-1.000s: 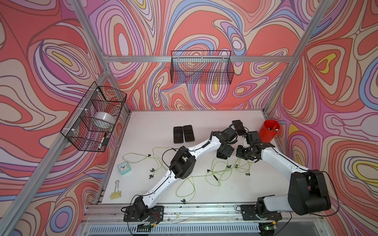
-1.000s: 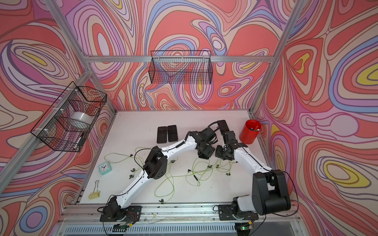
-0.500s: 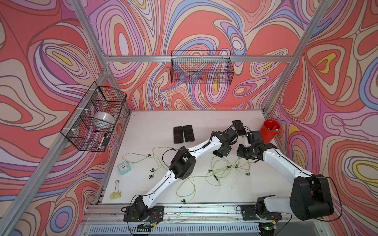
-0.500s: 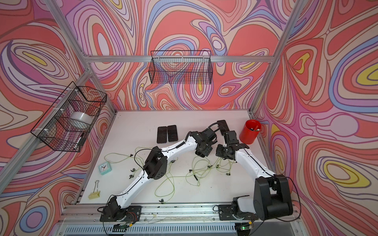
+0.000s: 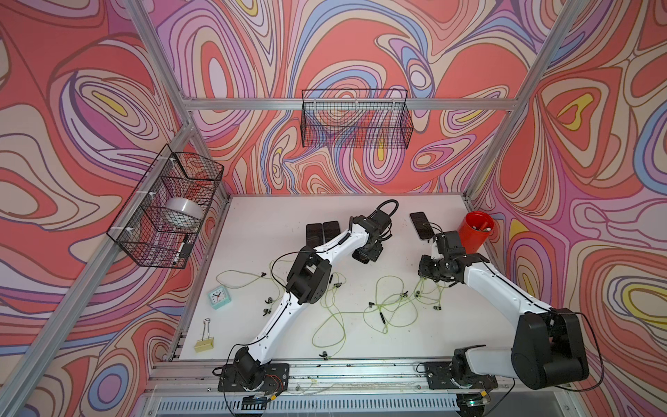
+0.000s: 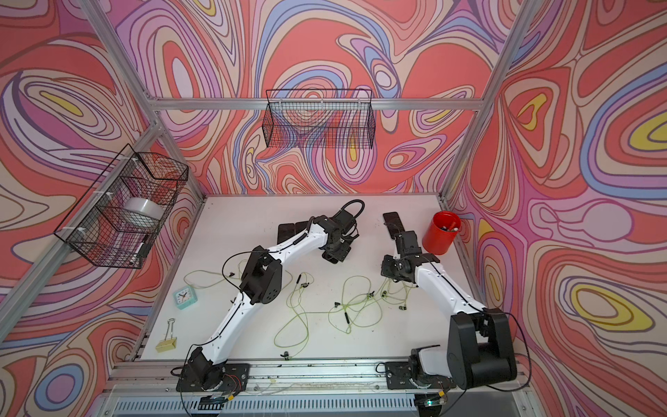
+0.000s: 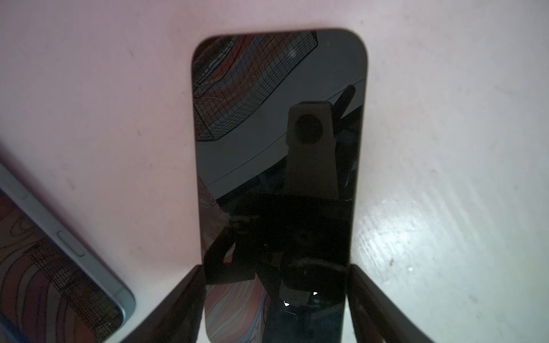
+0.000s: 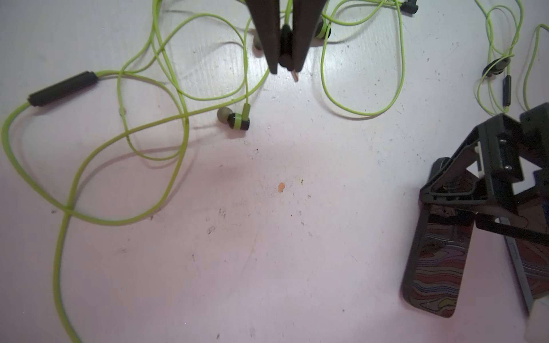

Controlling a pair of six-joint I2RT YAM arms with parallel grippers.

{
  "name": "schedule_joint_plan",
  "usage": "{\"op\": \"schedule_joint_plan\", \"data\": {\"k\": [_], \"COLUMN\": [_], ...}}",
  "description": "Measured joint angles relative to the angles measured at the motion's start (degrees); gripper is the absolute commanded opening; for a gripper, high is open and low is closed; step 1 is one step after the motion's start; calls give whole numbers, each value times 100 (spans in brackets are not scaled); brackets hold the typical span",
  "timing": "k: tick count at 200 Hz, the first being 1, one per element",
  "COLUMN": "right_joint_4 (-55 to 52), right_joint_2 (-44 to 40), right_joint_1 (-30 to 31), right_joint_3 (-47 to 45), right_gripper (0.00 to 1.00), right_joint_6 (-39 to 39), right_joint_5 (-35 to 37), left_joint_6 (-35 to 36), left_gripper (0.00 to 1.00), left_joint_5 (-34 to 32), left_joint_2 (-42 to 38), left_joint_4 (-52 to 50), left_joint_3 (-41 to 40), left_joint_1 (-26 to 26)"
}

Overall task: Plug wired earphones into phones
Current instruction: Move the phone to the center of the board.

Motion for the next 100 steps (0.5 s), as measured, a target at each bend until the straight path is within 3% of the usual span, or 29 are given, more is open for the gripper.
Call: {"op": "schedule_joint_plan", "data": {"k": [51,74,100], "right_joint_4": [-20,-17,-15], "right_joint_2": [0,0,0], "right_joint_1": [0,0,0], "right_joint_3": [0,0,0], "right_gripper": [0,0,0], "right_joint_6": [-42,-42,-42], "right_joint_5": [81,79,79], "left_joint_6": [70,107,240], "left_gripper": [76,88,100], "left_joint_5": [122,289,448], "left_joint_2": [-459,-494,-114], "left_joint_4": [-345,-621,-927], "left_joint_3": [-737,-741,-22], "left_joint_1": [-13,-11,87]}}
